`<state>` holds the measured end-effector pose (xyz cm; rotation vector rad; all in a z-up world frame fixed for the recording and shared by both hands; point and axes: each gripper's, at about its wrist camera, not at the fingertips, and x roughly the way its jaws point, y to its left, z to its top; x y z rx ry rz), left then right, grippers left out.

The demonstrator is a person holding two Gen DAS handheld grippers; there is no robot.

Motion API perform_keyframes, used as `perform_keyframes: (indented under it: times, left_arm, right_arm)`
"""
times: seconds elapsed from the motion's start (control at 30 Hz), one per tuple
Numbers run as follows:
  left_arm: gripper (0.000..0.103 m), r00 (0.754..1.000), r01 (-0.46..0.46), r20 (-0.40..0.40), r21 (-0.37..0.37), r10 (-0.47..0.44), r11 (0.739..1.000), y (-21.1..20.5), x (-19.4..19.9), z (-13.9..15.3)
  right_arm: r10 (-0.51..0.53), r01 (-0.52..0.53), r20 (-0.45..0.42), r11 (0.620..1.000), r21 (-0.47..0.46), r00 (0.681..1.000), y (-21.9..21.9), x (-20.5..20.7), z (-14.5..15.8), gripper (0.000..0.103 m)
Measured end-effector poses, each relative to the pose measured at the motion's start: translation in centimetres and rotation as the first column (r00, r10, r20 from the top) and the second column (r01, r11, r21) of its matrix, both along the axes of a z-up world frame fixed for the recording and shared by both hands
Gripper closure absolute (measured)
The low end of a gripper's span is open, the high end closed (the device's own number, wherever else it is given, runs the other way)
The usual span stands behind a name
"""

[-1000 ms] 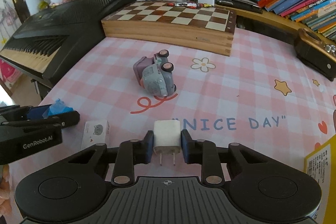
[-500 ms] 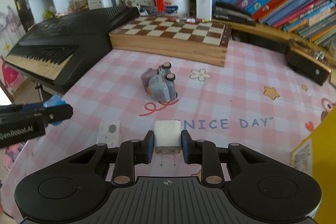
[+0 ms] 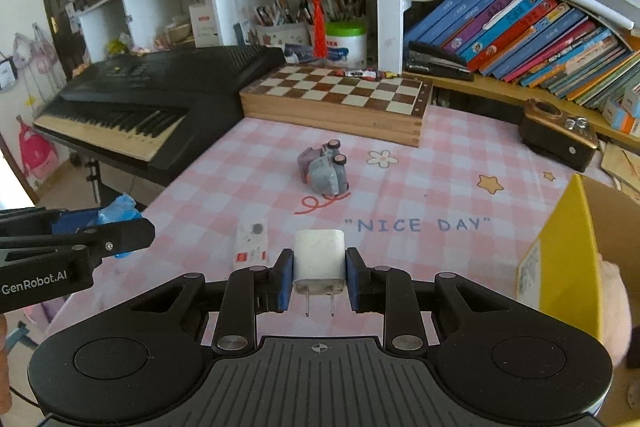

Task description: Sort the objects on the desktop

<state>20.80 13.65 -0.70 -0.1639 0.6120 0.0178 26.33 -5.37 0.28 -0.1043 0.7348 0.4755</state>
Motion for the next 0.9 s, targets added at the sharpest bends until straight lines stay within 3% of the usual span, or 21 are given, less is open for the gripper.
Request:
perform_keyframes:
  times: [0.4,0.9]
  left_arm:
    - [0.068,0.998,0.039,0.056,-0.069,-0.035,0.997,0.3,-6.1,2.3]
    - [0.068,0.997,0.068,0.052,-0.104,-0.063,0.992,0.9,-14.4,2.2]
  right_arm:
    - [-0.01,0.01,0.01,0.999,0.052,1.0,-0.7,-6.3,2.3,0.077]
    - [0.001,0.0,-0.02,0.998,0.062,1.0,0.3,-14.5,2.5,0.077]
